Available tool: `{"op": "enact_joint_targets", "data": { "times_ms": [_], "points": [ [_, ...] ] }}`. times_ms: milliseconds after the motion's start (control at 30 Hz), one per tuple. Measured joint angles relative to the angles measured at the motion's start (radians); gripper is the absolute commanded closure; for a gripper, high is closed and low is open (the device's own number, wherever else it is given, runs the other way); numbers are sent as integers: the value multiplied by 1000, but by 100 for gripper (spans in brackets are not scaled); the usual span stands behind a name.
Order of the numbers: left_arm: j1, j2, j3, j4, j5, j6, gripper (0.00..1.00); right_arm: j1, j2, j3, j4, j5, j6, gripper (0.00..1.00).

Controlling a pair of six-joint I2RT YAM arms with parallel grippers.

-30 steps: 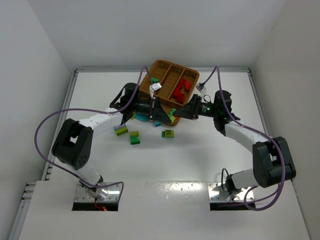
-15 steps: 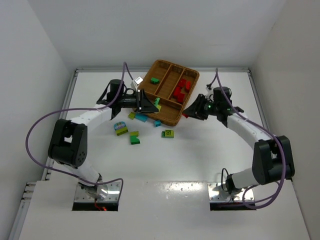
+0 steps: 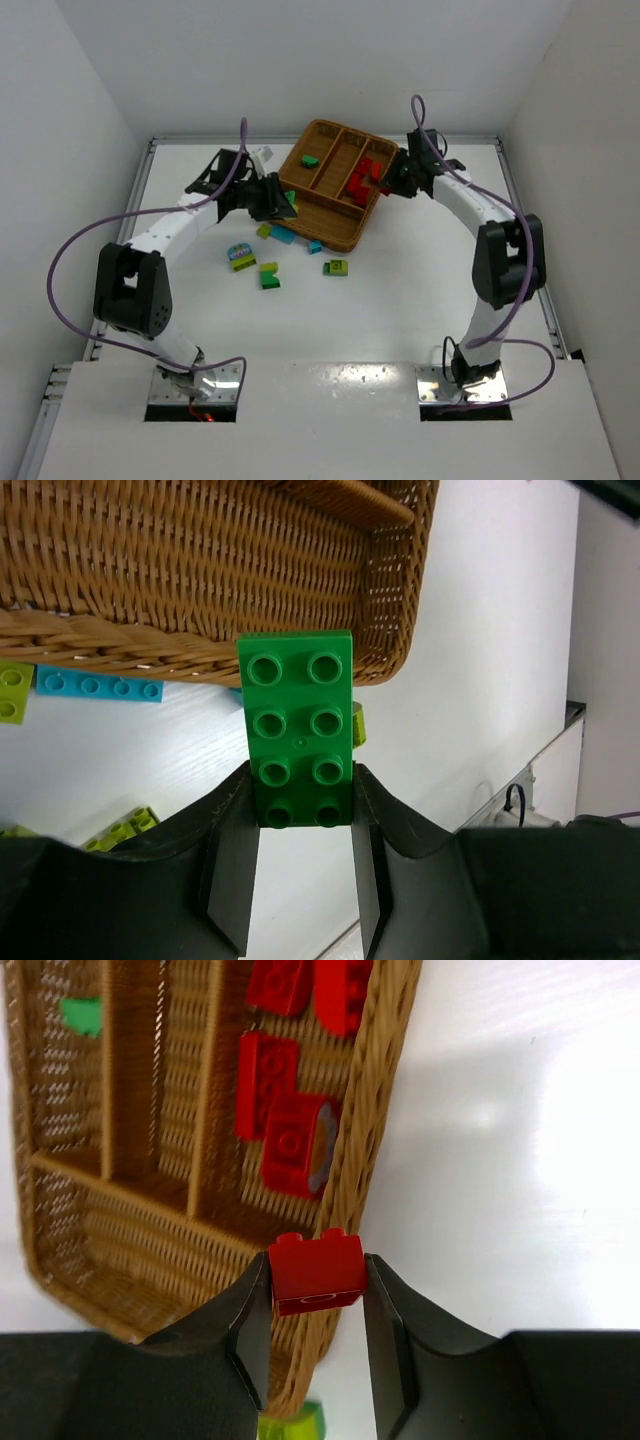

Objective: Sort the legos into containers by color

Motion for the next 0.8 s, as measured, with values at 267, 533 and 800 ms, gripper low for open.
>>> {"op": "enact_joint_targets", "data": {
  "times_ms": [267, 533, 800],
  "points": [
    [1, 0, -9, -26, -5, 21, 100, 12, 177, 204, -59, 51, -37, 87],
    [1, 0, -11, -30, 1, 22, 100, 30, 323, 381, -109, 67, -39, 29],
    [1, 0, -14, -30, 57, 40, 100, 58, 356, 424, -85, 47, -56, 22]
  ]
}}
